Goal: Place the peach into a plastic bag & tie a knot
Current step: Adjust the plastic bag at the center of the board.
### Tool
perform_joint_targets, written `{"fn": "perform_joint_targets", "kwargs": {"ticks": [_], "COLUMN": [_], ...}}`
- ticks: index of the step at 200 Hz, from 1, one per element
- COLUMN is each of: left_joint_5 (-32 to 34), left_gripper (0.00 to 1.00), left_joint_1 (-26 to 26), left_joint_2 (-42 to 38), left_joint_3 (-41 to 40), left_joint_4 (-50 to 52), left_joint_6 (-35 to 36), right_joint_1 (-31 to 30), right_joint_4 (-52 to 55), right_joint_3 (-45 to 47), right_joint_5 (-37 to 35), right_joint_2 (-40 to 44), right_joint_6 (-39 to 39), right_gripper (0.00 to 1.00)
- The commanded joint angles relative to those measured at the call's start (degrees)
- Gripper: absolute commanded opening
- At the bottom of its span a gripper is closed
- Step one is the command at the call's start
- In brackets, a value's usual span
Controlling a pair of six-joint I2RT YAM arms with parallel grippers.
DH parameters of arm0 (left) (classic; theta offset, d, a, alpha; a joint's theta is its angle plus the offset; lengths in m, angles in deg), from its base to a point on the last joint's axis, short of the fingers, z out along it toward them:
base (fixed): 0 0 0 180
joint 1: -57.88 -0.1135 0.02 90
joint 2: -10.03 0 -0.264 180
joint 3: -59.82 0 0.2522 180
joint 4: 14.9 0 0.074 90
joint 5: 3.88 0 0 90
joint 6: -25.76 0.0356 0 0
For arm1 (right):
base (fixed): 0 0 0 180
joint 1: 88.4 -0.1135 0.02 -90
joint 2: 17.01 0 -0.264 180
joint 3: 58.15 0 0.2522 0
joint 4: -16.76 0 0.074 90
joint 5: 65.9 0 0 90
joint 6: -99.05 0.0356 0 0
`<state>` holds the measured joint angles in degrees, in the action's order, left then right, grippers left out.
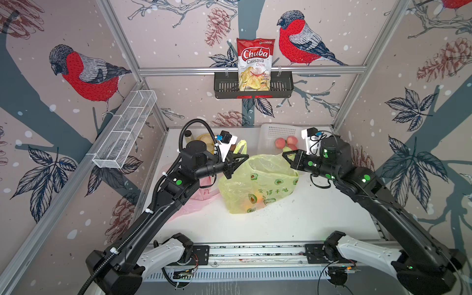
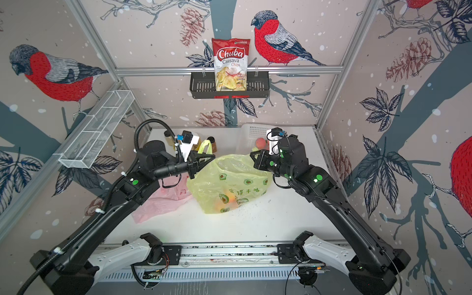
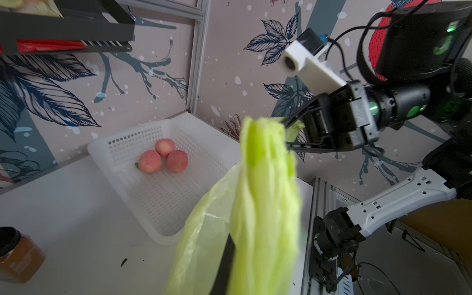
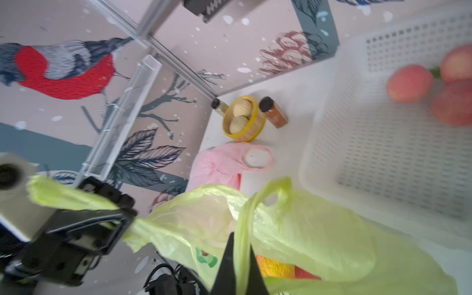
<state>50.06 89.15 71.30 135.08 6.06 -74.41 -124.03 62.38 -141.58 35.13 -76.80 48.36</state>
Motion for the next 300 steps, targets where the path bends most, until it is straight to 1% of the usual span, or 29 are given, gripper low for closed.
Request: {"fn": "perform_joint_targets", "kwargs": {"ticks": [1,6,14,32,40,51,66,82,92,101,114,122,134,139,150,163,177,194,217,239,261,274,276,277,282,283,288,295,300], "left_joint_5": [-5.58,-6.39,-7.85,-11.08,-12.31,-13.58,-14.37,-15.0,-15.52,-16.02,-16.44,-16.9,-18.0,-18.34,-18.68,-18.7,-18.53,-18.62,-18.64,-18.75,-18.72,-18.62,-18.51,-18.47,-17.88,-17.76,-16.75,-14.53,-11.68], "left_gripper": [0.0,0.0,0.0,0.0,0.0,0.0,0.0,0.0,0.0,0.0,0.0,0.0,0.0,0.0,0.0,0.0,0.0,0.0,0.0,0.0,0.0,0.0,0.0,0.0,0.0,0.01,0.1,0.27,0.37], "left_joint_1": [-0.56,-0.65,-0.85,-1.18,-1.17,-1.13,-1.21,-1.2,-1.23,-1.16,-1.2,-1.2,-1.21,-1.21,-1.17,-1.19,-1.14,-1.21,-1.13,-1.21,-1.16,-1.2,-1.21,-1.21,-1.2,-1.16,-1.16,-1.18,-1.2], "left_joint_2": [3.33,4.63,6.64,11.81,13.63,15.65,17.22,18.12,18.59,19.0,19.46,19.79,20.31,20.5,20.72,20.56,20.21,19.87,19.85,19.63,19.32,19.15,19.15,19.1,18.94,18.91,18.65,17.98,17.13], "left_joint_3": [-0.85,-0.77,-0.36,2.43,3.69,5.54,6.76,7.81,8.28,8.56,8.85,9.07,9.41,9.66,10.03,10.04,10.08,10.07,10.05,10.07,10.14,10.22,10.17,10.17,10.14,10.14,10.1,9.72,9.3], "left_joint_4": [-7.63,-8.35,-9.13,-8.09,-7.35,-6.49,-6.52,-6.5,-6.28,-6.23,-5.97,-5.97,-5.74,-5.46,-5.2,-5.04,-4.67,-4.43,-4.13,-3.86,-3.58,-3.6,-3.55,-3.58,-3.52,-3.51,-3.51,-3.58,-3.78], "left_joint_6": [-1.24,-1.37,-1.39,-0.01,0.68,1.37,1.65,1.82,1.91,1.99,2.09,2.18,2.26,2.34,2.35,2.44,2.7,2.82,2.92,2.96,3.04,3.06,3.01,3.03,2.84,2.81,2.47,2.02,1.48], "right_joint_1": [4.87,6.03,7.83,10.13,10.24,10.16,9.85,9.07,8.23,7.14,4.63,3.04,1.13,0.58,-0.12,-0.15,-0.31,-0.22,-0.65,-1.36,-1.45,-1.52,-1.54,-1.54,-1.62,-1.63,-1.71,-1.92,-2.18], "right_joint_4": [-6.29,-6.62,-7.25,-9.71,-10.6,-11.02,-12.06,-13.46,-14.13,-14.15,-13.46,-12.92,-11.84,-11.38,-10.69,-11.0,-11.54,-11.62,-12.58,-12.43,-13.98,-15.29,-15.59,-15.59,-16.08,-16.19,-16.65,-17.09,-17.26], "right_joint_3": [2.29,2.54,2.69,1.76,0.5,-2.25,-6.11,-9.0,-10.6,-11.98,-13.72,-14.65,-15.93,-16.46,-17.22,-17.36,-17.28,-17.34,-17.43,-18.25,-18.26,-18.19,-18.22,-18.22,-18.22,-18.22,-18.14,-18.05,-18.05], "right_joint_5": [3.59,2.99,2.22,0.34,-0.08,0.41,4.72,11.7,17.32,20.22,22.02,21.82,21.6,21.21,20.27,20.25,20.42,20.25,22.53,23.07,23.78,24.05,23.97,23.97,23.6,23.56,22.94,21.92,20.67], "right_joint_2": [-1.27,-1.73,-2.31,-1.88,-1.53,-1.47,-1.77,-3.33,-5.01,-6.82,-9.27,-10.59,-11.84,-13.68,-15.24,-16.25,-16.84,-17.78,-18.74,-19.87,-20.32,-20.51,-20.62,-20.62,-20.69,-20.71,-20.73,-20.72,-20.66], "right_joint_6": [-2.06,-2.99,-4.95,-8.58,-10.38,-12.51,-14.89,-16.39,-16.95,-17.19,-18.63,-19.56,-20.69,-20.91,-21.29,-21.17,-20.97,-20.77,-20.42,-20.35,-19.55,-18.63,-18.39,-18.39,-17.73,-17.62,-16.85,-15.86,-15.26], "right_gripper": [0.06,0.14,0.32,0.62,0.71,0.78,0.82,0.83,0.82,0.78,0.77,0.78,0.81,0.82,0.83,0.81,0.74,0.7,0.63,0.57,0.39,0.23,0.19,0.19,0.12,0.11,0.06,0.0,0.0]}}
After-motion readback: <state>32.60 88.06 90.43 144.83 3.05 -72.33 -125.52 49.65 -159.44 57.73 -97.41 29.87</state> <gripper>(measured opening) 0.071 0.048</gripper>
